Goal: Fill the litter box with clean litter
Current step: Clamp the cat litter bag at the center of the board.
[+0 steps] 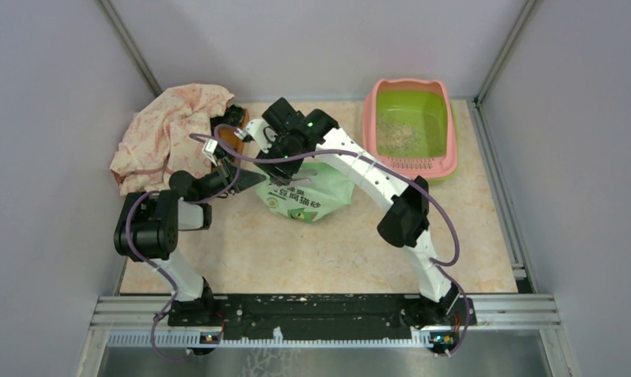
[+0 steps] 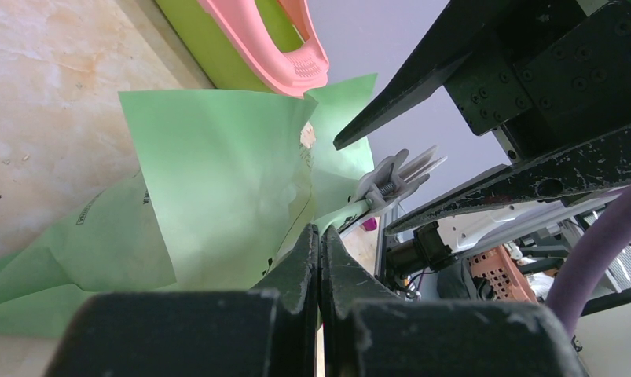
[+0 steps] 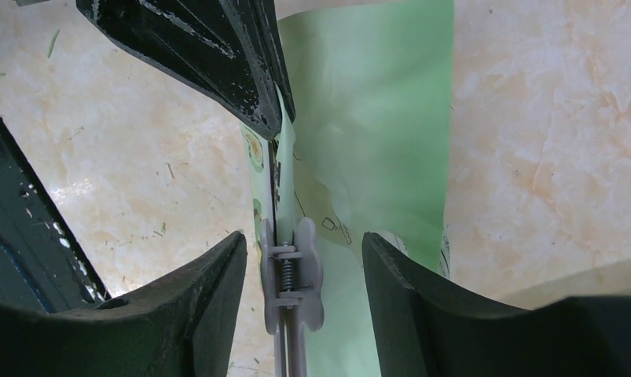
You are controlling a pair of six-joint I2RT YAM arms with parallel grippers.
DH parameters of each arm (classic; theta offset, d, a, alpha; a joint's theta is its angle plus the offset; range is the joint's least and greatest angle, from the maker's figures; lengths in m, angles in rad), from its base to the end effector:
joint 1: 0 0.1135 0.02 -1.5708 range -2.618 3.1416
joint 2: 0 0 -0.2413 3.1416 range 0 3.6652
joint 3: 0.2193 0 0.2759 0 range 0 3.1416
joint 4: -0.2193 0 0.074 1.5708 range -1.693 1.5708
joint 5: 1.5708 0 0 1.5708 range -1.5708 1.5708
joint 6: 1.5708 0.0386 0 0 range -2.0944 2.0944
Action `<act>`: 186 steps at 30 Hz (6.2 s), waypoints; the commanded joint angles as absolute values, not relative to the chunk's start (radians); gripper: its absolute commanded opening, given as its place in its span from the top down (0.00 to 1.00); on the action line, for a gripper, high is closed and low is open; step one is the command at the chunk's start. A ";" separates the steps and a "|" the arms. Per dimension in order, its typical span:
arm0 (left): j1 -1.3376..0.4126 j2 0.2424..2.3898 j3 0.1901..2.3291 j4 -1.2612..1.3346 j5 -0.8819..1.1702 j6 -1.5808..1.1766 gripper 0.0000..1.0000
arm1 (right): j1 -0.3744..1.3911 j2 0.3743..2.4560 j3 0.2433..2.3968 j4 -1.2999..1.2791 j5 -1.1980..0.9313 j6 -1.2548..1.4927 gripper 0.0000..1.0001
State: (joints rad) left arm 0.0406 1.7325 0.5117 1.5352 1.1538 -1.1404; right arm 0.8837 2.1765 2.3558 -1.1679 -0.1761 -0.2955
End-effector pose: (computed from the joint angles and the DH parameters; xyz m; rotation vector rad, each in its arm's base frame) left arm 0.2940 -0.0234 0.1470 0.2324 1.6485 -1.5801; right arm 0.2949 0.3701 0.3254 -1.5023 2.1221 0.4453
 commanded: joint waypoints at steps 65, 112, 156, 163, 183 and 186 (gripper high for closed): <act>0.016 1.734 0.518 1.793 1.157 -1.146 1.00 | 0.873 2.097 2.318 -1.137 -0.228 -0.275 0.60; 0.019 1.743 0.535 1.793 1.160 -1.153 1.00 | 0.879 2.021 2.094 -0.975 -0.252 -0.236 1.00; 0.093 1.735 0.556 1.792 1.164 -1.192 1.00 | 0.865 1.748 1.672 -0.747 -0.198 -0.188 1.00; 0.099 1.737 0.556 1.793 1.165 -1.193 1.00 | 0.867 1.702 1.567 -0.607 -0.231 -0.120 1.00; 0.117 1.735 0.563 1.792 1.163 -1.204 1.00 | 0.888 1.579 1.309 -0.245 -0.105 0.072 1.00; 0.119 1.735 0.565 1.792 1.163 -1.207 1.00 | 0.896 1.580 1.286 -0.207 -0.082 0.081 1.00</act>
